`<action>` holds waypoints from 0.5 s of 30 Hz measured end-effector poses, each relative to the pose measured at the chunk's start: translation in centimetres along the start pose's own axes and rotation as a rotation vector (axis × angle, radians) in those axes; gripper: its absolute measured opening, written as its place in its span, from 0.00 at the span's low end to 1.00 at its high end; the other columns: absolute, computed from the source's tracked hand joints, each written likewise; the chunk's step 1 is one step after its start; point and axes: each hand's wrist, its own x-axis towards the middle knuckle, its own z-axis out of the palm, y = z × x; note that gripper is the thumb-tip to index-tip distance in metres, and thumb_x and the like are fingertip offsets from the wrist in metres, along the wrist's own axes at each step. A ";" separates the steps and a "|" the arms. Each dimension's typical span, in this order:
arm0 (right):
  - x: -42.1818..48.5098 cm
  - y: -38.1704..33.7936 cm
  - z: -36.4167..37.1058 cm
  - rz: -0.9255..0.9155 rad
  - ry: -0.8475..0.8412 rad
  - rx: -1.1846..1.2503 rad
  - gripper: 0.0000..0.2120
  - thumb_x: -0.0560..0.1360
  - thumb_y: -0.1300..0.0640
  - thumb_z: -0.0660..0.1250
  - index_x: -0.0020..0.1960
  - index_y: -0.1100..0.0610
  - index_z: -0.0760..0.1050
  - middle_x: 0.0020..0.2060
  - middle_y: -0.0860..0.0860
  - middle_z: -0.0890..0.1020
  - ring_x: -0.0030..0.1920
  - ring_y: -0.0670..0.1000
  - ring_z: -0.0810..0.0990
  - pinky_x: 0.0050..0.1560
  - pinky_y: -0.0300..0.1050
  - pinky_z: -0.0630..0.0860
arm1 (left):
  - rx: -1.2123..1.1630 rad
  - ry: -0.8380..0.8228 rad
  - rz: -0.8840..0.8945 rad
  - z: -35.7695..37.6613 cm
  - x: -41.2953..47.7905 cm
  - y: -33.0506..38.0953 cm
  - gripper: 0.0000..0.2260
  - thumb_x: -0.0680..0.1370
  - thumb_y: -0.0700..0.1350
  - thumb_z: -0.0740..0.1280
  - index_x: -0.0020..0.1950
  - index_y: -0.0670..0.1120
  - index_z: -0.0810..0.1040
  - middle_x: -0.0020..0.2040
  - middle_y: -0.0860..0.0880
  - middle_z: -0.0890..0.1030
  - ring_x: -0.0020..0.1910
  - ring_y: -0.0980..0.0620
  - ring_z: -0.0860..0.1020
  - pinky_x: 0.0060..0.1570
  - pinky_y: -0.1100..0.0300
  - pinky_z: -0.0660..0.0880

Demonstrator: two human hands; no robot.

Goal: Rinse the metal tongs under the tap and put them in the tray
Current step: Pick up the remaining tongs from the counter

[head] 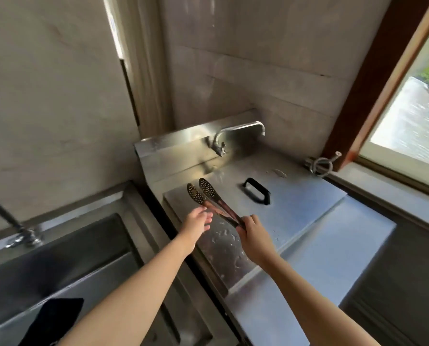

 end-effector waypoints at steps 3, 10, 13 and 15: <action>0.9 -3.9 0.7 -0.079 -0.021 0.061 0.13 0.80 0.54 0.55 0.58 0.61 0.69 0.55 0.56 0.72 0.50 0.60 0.76 0.50 0.52 0.72 | -0.314 0.090 0.039 -4.0 -0.8 3.0 0.08 0.80 0.34 0.55 0.51 0.38 0.74 0.41 0.42 0.78 0.40 0.47 0.78 0.44 0.52 0.78; 3.0 -14.6 4.6 -0.313 -0.146 0.205 0.15 0.81 0.52 0.54 0.59 0.61 0.71 0.54 0.56 0.75 0.55 0.56 0.74 0.52 0.45 0.68 | -0.648 0.246 0.164 -15.1 -3.3 8.4 0.09 0.81 0.39 0.57 0.46 0.40 0.74 0.42 0.42 0.79 0.44 0.46 0.79 0.54 0.50 0.73; 2.8 -19.1 7.1 -0.347 -0.202 0.295 0.14 0.80 0.52 0.56 0.54 0.62 0.72 0.48 0.54 0.76 0.50 0.54 0.75 0.42 0.40 0.63 | -0.643 0.348 0.216 -19.9 -4.8 9.7 0.10 0.81 0.40 0.57 0.56 0.36 0.73 0.50 0.40 0.78 0.52 0.43 0.77 0.55 0.49 0.73; 2.1 -22.1 9.2 -0.344 -0.251 0.378 0.13 0.80 0.52 0.56 0.51 0.62 0.72 0.43 0.54 0.77 0.46 0.54 0.76 0.41 0.41 0.63 | -0.612 0.417 0.244 -23.0 -6.1 10.1 0.12 0.81 0.42 0.56 0.60 0.36 0.72 0.52 0.39 0.77 0.53 0.42 0.77 0.53 0.49 0.73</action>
